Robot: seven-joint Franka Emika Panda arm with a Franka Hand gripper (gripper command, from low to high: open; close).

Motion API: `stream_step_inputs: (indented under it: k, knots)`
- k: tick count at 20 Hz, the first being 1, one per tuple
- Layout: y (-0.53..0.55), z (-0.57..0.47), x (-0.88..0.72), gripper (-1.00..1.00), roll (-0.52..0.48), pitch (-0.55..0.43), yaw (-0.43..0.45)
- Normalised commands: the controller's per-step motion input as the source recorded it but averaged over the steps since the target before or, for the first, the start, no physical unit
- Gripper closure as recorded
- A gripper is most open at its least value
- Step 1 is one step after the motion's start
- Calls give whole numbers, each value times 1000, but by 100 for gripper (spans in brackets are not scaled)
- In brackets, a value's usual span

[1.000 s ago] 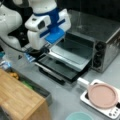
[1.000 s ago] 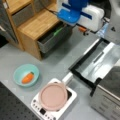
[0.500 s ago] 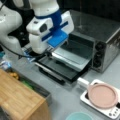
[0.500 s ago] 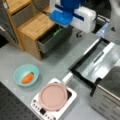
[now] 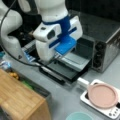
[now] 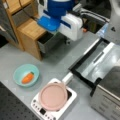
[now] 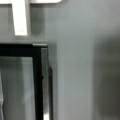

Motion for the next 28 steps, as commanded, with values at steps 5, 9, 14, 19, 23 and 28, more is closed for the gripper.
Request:
stream_step_inputs:
  k: [5, 9, 14, 19, 23, 28]
  knots:
    - [-225, 39, 498, -100, -43, 161, 114]
    - [-217, 109, 461, -100, -70, 236, 90]
    - [-229, 116, 422, -100, -55, 242, 94]
    - [-319, 176, 375, -100, -3, 276, 122]
    - [-389, 191, 369, -100, 21, 284, 140]
    - [-222, 166, 341, -100, 22, 284, 108]
